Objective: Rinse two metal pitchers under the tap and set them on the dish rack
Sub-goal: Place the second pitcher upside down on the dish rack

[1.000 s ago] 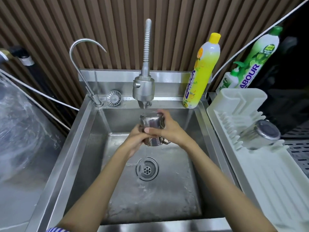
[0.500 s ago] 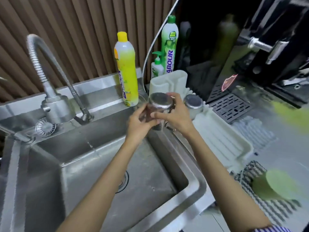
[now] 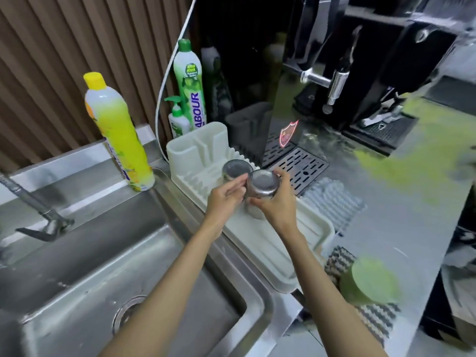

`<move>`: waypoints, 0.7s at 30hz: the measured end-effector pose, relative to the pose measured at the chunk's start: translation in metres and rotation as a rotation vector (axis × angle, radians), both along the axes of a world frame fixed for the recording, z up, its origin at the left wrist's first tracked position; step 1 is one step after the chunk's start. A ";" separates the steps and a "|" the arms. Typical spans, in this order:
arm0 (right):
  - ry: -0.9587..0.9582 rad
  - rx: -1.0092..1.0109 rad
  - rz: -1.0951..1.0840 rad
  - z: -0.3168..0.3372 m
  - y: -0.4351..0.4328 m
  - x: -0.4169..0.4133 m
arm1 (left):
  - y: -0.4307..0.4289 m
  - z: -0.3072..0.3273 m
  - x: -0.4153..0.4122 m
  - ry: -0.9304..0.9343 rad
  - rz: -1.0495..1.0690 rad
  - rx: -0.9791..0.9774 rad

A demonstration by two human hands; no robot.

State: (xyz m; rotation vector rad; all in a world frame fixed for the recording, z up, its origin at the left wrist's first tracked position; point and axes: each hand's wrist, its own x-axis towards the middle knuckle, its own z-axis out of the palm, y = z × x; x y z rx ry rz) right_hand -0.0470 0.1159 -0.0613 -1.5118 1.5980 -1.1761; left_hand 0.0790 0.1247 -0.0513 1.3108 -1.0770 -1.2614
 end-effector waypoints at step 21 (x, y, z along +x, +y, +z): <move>0.168 -0.010 -0.111 -0.019 0.006 -0.005 | 0.011 -0.019 -0.031 -0.194 0.169 -0.079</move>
